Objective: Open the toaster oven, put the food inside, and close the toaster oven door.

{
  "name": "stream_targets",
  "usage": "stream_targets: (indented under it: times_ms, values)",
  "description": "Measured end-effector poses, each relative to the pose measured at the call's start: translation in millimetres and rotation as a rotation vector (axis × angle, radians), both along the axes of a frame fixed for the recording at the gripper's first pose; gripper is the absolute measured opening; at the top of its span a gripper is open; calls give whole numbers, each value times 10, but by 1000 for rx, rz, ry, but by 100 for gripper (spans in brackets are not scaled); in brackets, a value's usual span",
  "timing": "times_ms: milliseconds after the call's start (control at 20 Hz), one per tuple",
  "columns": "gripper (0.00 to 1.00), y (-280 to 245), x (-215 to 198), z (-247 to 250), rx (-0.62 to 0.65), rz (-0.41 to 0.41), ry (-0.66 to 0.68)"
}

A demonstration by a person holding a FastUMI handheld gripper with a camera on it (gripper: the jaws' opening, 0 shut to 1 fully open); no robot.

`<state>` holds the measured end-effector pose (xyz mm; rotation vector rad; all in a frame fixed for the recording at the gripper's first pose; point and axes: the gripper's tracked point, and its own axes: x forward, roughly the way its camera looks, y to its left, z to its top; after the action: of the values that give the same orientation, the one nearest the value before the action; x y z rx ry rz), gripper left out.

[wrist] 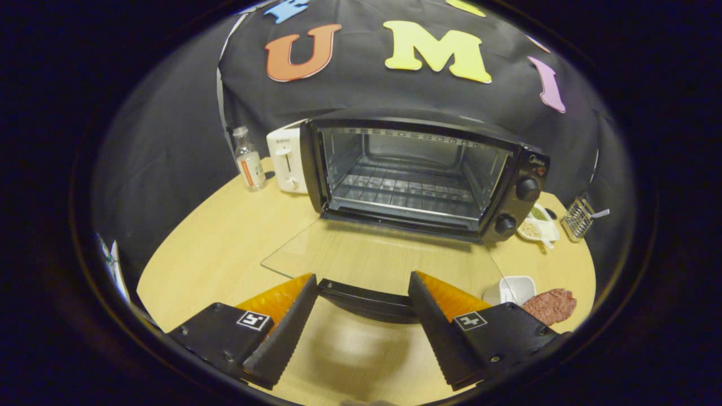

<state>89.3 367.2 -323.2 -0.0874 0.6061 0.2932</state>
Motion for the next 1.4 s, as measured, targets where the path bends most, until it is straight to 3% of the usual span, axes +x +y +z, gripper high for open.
stream_targets:
  times_ms: [300,700,950,1400]
  values:
    - [100,-35,-4,-318,-8,-16,86]
    - [100,-166,32,-117,8,-9,26]
    - [100,-744,230,341,-15,-48,-91]
    - [100,-2275,278,589,-48,-233,-136]
